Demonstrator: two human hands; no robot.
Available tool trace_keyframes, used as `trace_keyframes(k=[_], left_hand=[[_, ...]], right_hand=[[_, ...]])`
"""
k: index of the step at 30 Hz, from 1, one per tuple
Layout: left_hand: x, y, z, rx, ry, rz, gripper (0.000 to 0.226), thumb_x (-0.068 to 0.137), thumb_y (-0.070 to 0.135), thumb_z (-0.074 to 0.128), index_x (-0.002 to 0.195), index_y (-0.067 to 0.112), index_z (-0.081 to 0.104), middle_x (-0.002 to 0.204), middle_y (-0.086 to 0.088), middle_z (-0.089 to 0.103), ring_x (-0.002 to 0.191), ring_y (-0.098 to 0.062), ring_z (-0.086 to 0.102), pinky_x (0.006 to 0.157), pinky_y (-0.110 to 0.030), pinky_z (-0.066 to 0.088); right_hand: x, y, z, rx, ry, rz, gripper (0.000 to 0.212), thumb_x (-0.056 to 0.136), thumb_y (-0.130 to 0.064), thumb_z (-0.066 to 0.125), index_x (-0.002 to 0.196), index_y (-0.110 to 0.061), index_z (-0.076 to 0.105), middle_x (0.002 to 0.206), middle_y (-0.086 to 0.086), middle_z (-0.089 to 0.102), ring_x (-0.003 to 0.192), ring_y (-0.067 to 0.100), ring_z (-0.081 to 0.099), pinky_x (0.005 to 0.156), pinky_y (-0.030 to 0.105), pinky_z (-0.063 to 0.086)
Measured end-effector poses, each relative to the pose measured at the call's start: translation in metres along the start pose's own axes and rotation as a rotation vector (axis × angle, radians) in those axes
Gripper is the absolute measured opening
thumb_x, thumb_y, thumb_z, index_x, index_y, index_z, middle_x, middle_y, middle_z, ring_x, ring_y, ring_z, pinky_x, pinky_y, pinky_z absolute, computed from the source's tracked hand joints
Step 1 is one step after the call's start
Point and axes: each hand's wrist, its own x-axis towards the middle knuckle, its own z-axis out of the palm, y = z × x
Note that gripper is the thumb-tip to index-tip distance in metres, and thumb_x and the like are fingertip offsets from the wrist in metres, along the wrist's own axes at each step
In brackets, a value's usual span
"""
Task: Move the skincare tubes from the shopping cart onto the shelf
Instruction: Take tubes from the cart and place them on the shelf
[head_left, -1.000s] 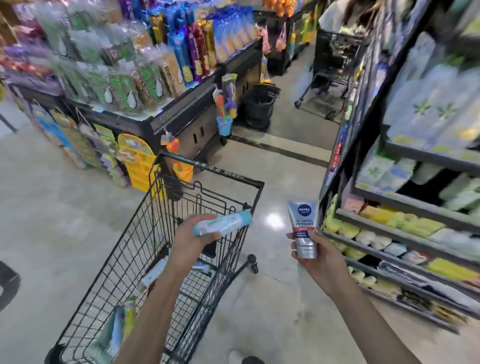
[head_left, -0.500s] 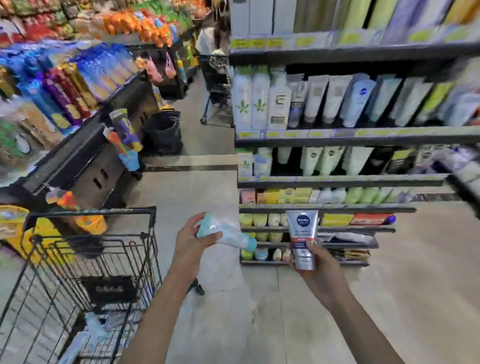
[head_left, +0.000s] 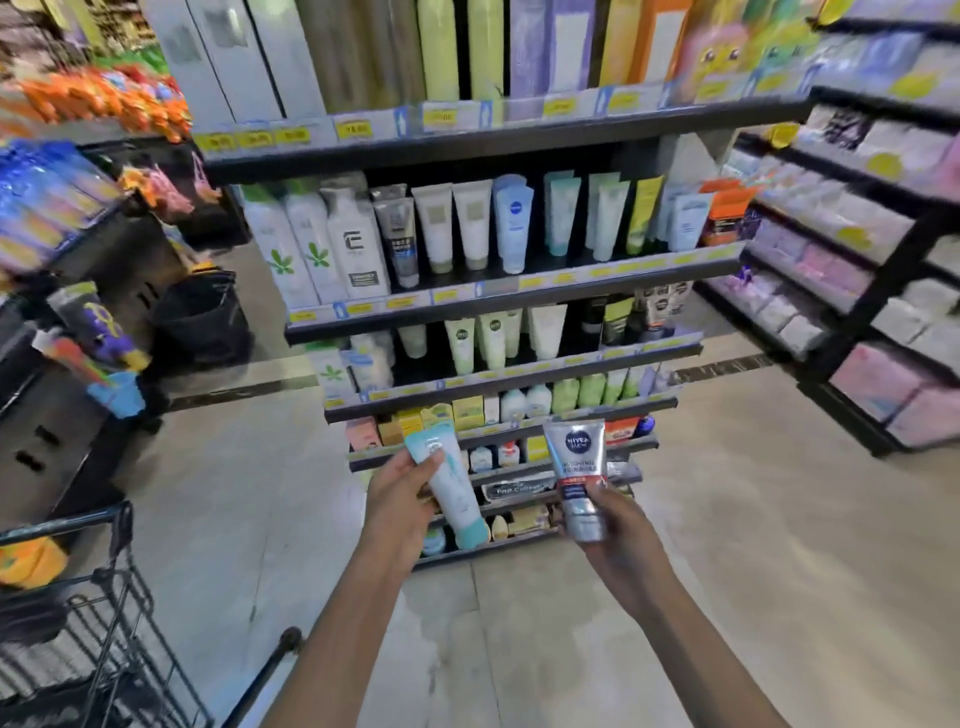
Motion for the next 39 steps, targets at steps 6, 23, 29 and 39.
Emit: trace_keyframes(k=[6, 23, 29, 39], left_hand=[[0.027, 0.001, 0.042, 0.006, -0.051, 0.004, 0.017, 0.098, 0.012, 0.064, 0.114, 0.015, 0.071, 0.101, -0.004, 0.076, 0.081, -0.019, 0.074, 0.084, -0.045, 0.055], [0.143, -0.001, 0.139, 0.063, -0.193, 0.016, 0.025, 0.103, 0.031, 0.057, 0.126, 0.021, 0.057, 0.110, -0.016, 0.074, 0.089, -0.034, 0.072, 0.082, -0.054, 0.060], [0.178, -0.018, 0.183, 0.070, -0.240, -0.101, 0.032, 0.095, 0.005, 0.066, 0.124, 0.016, 0.058, 0.099, -0.011, 0.076, 0.079, -0.027, 0.072, 0.073, -0.043, 0.057], [0.209, -0.061, 0.284, 0.152, -0.205, -0.147, 0.039, 0.087, -0.003, 0.073, 0.121, 0.012, 0.066, 0.116, -0.013, 0.074, 0.097, -0.029, 0.073, 0.077, -0.041, 0.060]], right_hand=[[0.030, -0.029, -0.007, -0.047, 0.000, -0.082, 0.048, 0.090, -0.025, 0.069, 0.132, -0.001, 0.064, 0.117, 0.021, 0.067, 0.100, 0.032, 0.065, 0.088, 0.042, 0.050], [0.154, -0.106, -0.040, -0.097, 0.057, -0.074, 0.052, 0.084, -0.017, 0.071, 0.129, 0.006, 0.060, 0.111, 0.023, 0.068, 0.102, 0.036, 0.065, 0.085, 0.040, 0.053], [0.180, -0.134, -0.076, -0.140, 0.151, -0.088, 0.058, 0.080, -0.013, 0.076, 0.133, 0.004, 0.059, 0.112, 0.020, 0.070, 0.103, 0.036, 0.065, 0.083, 0.038, 0.056], [0.236, -0.212, -0.170, -0.268, 0.325, -0.060, 0.049, 0.080, -0.005, 0.079, 0.127, -0.006, 0.064, 0.109, 0.010, 0.077, 0.092, 0.024, 0.073, 0.079, 0.035, 0.059]])
